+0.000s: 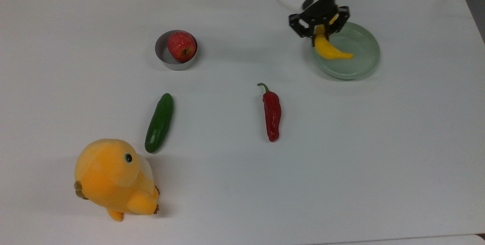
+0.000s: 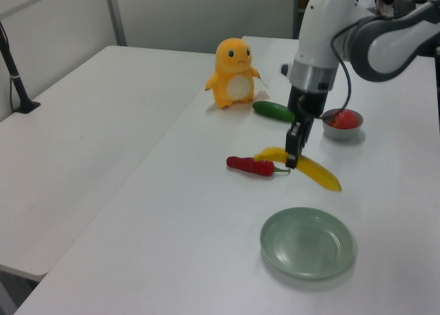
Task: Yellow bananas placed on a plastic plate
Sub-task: 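Lower the banana onto the plate and open the gripper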
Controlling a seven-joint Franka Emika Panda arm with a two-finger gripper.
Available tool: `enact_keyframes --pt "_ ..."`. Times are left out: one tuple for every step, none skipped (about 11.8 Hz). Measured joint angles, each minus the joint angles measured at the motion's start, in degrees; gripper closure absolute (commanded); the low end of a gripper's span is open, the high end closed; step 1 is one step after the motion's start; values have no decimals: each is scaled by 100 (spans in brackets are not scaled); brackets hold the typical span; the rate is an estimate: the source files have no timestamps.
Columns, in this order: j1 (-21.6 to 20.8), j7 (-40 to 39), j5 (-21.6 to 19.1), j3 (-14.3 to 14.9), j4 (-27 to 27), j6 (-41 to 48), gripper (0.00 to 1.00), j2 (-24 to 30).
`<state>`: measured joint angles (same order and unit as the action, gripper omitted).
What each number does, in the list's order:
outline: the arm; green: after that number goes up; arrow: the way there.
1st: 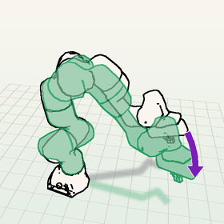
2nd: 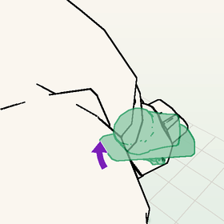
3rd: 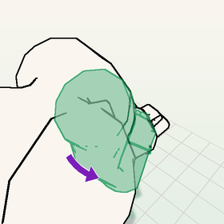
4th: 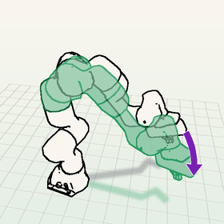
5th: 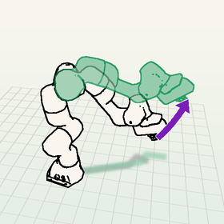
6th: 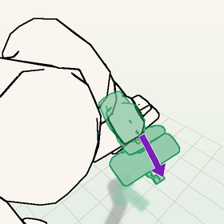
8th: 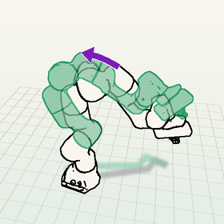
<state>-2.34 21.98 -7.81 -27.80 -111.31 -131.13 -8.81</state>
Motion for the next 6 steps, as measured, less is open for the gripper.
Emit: enact_keyframes --pt "-159 64 11 -28 2 -12 99 -56" --pt "-323 131 55 -48 2 -28 99 -154" --pt "-456 221 179 -55 4 -36 99 -264" --pt "-596 368 379 -57 11 -49 99 -413" --pt "-702 533 597 -57 18 -88 99 -567" --pt "-761 653 790 -57 27 -131 94 -722"
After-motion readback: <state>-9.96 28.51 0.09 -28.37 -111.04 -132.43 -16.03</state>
